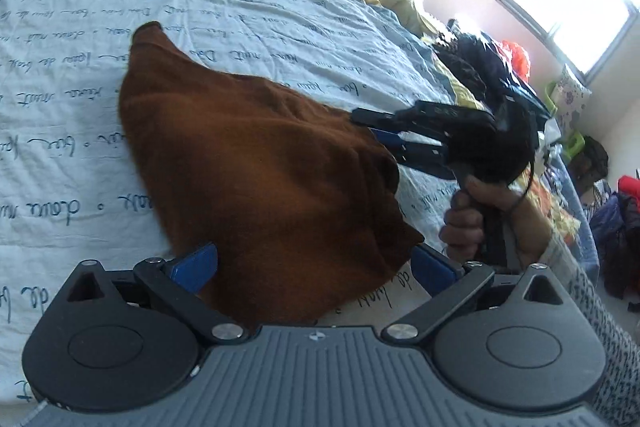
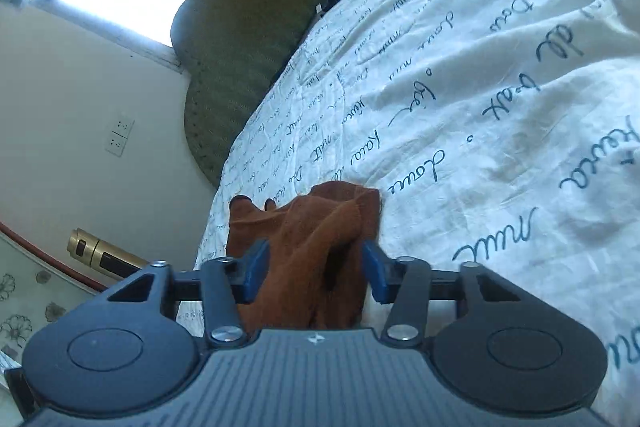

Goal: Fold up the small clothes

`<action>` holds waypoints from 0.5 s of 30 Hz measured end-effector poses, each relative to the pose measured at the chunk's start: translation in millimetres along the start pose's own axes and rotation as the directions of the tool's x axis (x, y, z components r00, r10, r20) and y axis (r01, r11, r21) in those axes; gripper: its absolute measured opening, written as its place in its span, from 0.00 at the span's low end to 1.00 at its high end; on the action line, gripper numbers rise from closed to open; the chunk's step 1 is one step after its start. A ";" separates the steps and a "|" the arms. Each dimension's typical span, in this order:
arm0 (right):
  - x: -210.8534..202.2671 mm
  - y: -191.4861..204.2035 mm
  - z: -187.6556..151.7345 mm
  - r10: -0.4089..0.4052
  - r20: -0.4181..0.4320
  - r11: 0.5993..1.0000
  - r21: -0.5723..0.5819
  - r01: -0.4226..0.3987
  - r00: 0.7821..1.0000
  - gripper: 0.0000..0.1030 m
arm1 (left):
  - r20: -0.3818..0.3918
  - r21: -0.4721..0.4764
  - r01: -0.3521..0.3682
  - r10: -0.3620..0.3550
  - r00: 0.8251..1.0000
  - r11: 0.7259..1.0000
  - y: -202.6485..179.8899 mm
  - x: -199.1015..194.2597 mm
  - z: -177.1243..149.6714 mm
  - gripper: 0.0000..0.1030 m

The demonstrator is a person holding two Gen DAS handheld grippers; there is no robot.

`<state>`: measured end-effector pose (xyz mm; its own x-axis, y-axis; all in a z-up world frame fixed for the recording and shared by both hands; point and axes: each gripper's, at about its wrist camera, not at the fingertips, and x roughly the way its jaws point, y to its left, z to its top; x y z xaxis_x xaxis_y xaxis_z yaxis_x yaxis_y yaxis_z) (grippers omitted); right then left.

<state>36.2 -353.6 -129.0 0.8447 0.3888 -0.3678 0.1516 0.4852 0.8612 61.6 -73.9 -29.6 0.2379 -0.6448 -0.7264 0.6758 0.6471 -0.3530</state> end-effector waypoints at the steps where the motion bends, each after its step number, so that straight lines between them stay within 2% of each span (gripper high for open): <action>1: 6.5 -0.1 1.5 0.007 -0.004 1.000 -0.004 -0.007 1.000 0.04 | -0.012 0.007 -0.010 0.010 1.000 1.000 -3.2 8.0 -2.5 0.99; 3: 13.2 9.8 2.9 -0.034 -0.002 0.997 -0.072 0.034 0.999 0.04 | -0.034 0.009 -0.019 0.019 0.999 1.000 -3.3 21.3 -7.2 0.99; 7: 6.8 44.1 11.5 -0.050 0.053 0.977 -0.204 0.060 0.997 0.03 | -0.053 -0.026 -0.023 0.022 0.998 0.999 8.5 32.3 -12.7 1.00; 10: 0.8 60.9 15.8 -0.090 0.091 0.954 -0.278 0.112 0.992 0.03 | -0.061 0.006 -0.032 0.032 0.998 0.999 5.7 34.4 -17.8 1.00; 14: 14.5 36.3 13.4 -0.236 0.076 0.920 -0.304 0.248 0.969 0.03 | -0.057 0.037 -0.036 0.038 0.998 0.999 4.7 37.6 -26.8 1.00; 15: 18.0 26.4 10.1 -0.251 0.061 0.919 -0.297 0.258 0.966 0.04 | -0.057 0.036 -0.036 0.038 0.998 0.999 4.8 36.6 -27.7 1.00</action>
<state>60.6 -341.7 -109.4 0.8093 0.2062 -0.5500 0.2043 0.7792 0.5926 54.2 -83.2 -74.2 0.2236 -0.5956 -0.7716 0.6914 0.6549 -0.3051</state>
